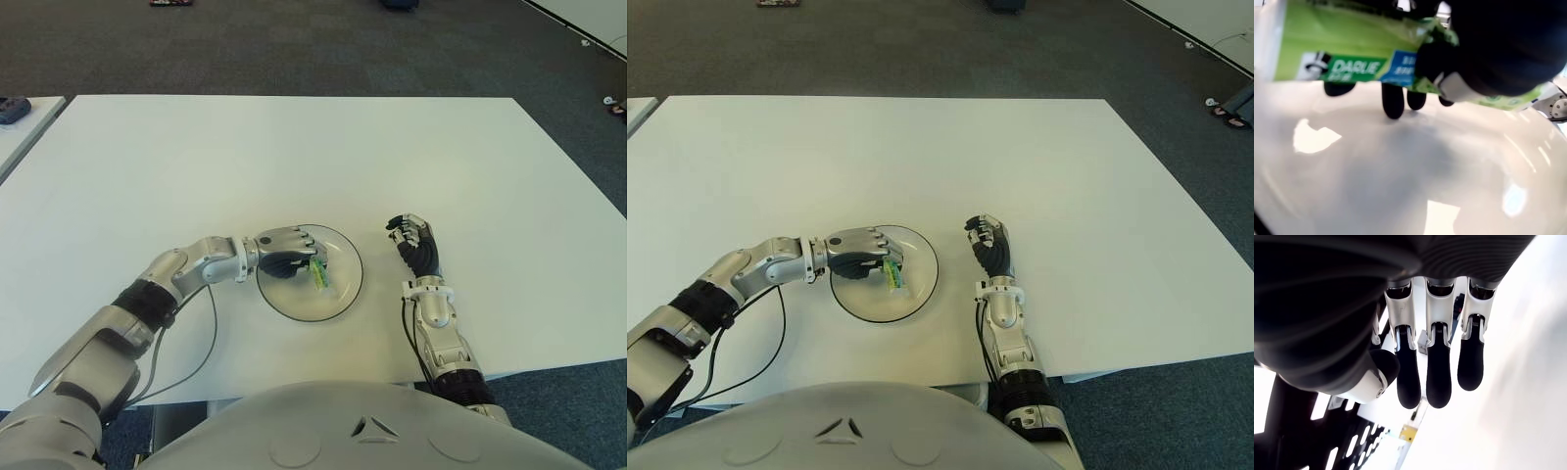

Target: Put the toothpaste on the table into the plate.

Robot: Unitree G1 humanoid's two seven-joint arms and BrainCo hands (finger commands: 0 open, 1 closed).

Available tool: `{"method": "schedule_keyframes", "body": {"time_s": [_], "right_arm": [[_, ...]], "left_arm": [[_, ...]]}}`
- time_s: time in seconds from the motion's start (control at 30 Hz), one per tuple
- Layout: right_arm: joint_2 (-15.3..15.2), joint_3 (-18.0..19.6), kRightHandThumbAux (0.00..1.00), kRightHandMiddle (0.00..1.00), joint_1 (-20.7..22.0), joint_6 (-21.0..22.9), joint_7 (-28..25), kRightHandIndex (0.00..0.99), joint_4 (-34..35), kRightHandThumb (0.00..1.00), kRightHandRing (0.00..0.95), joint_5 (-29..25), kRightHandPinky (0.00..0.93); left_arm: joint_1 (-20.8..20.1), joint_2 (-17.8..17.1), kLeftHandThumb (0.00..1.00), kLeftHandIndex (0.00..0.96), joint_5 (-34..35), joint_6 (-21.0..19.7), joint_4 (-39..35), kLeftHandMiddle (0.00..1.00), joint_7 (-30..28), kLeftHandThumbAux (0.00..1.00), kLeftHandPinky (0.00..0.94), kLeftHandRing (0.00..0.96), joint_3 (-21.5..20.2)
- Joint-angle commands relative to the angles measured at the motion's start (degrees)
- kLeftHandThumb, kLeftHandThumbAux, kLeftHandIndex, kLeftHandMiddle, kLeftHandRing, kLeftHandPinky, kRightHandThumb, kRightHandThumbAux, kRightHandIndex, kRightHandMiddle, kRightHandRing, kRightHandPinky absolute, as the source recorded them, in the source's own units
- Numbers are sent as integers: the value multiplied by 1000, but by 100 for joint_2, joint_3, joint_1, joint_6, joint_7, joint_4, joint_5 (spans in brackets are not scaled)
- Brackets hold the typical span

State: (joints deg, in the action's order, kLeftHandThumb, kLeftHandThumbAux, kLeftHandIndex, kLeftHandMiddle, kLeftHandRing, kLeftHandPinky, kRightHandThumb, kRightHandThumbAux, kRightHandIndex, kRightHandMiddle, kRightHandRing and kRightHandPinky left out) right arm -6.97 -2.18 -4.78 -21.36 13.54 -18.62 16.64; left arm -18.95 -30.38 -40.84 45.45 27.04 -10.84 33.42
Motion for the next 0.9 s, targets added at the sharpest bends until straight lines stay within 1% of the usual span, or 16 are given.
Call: {"method": "schedule_keyframes", "body": {"time_s": [0.03, 0.13, 0.2, 0.33, 0.37, 0.4, 0.43, 0.47, 0.5, 0.53, 0.57, 0.6, 0.63, 0.7, 0.8, 0.9], "right_arm": [[-7, 24, 737, 503, 0, 1, 54, 428, -104, 694, 518, -2, 514], [-11, 35, 736, 507, 22, 5, 115, 429, -162, 694, 512, 22, 503], [-7, 39, 736, 509, 40, 0, 180, 429, -198, 694, 510, 49, 499], [3, 31, 734, 514, 68, 8, 264, 430, -242, 694, 511, 80, 505], [6, 26, 734, 515, 73, 18, 270, 430, -243, 694, 511, 80, 506], [13, 22, 734, 515, 83, 36, 268, 430, -244, 694, 511, 76, 506], [18, 20, 734, 516, 90, 48, 267, 430, -245, 694, 512, 74, 507], [21, 19, 734, 516, 95, 60, 255, 430, -246, 694, 513, 65, 507], [22, 18, 734, 516, 101, 67, 247, 429, -249, 694, 515, 58, 509], [21, 18, 734, 517, 105, 73, 228, 429, -251, 694, 515, 44, 509], [20, 18, 735, 517, 108, 75, 215, 429, -256, 694, 517, 34, 511], [15, 16, 735, 517, 111, 63, 200, 429, -266, 694, 517, 24, 512], [12, 15, 735, 518, 113, 54, 190, 429, -274, 694, 520, 18, 514], [9, 16, 735, 518, 117, 36, 186, 429, -287, 694, 522, 16, 516], [4, 16, 735, 517, 132, -10, 197, 429, -316, 694, 523, 23, 507], [-1, 13, 736, 515, 140, -45, 208, 429, -335, 696, 519, 33, 502]], "left_arm": [[250, -103, 840, 406, -142, -123, 345, 589, -219, 674, 726, 761, 176], [351, -292, 839, 403, 123, 0, 6, 585, -356, 674, 705, 745, 62], [278, -395, 838, 402, 310, 89, -227, 583, -523, 674, 694, 736, 4], [194, -479, 833, 405, 560, 187, -525, 535, -724, 674, 621, 646, -96], [193, -481, 777, 406, 611, 182, -584, 467, -767, 689, 558, 560, -121], [195, -481, 757, 406, 674, 188, -648, 442, -779, 695, 535, 529, -163], [200, -480, 580, 294, 718, 191, -693, 363, -791, 683, 474, 449, -193], [231, -472, 460, 221, 751, 217, -722, 312, -732, 678, 435, 397, -243], [253, -464, 374, 149, 771, 235, -739, 247, -693, 670, 385, 333, -279], [318, -441, 342, 124, 752, 274, -721, 224, -549, 667, 367, 310, -338], [365, -423, 286, 79, 733, 300, -707, 157, -451, 660, 312, 245, -380], [407, -388, 265, 63, 735, 350, -663, 133, -339, 658, 292, 221, -431], [434, -361, 223, 40, 735, 388, -631, 85, -269, 644, 236, 160, -468], [457, -331, 178, 16, 759, 464, -573, 34, -198, 630, 176, 95, -517], [488, -326, 151, 6, 939, 662, -468, 14, -147, 604, 126, 50, -598], [492, -289, 131, 1, 1085, 823, -360, 3, -158, 543, 89, 13, -650]]}}
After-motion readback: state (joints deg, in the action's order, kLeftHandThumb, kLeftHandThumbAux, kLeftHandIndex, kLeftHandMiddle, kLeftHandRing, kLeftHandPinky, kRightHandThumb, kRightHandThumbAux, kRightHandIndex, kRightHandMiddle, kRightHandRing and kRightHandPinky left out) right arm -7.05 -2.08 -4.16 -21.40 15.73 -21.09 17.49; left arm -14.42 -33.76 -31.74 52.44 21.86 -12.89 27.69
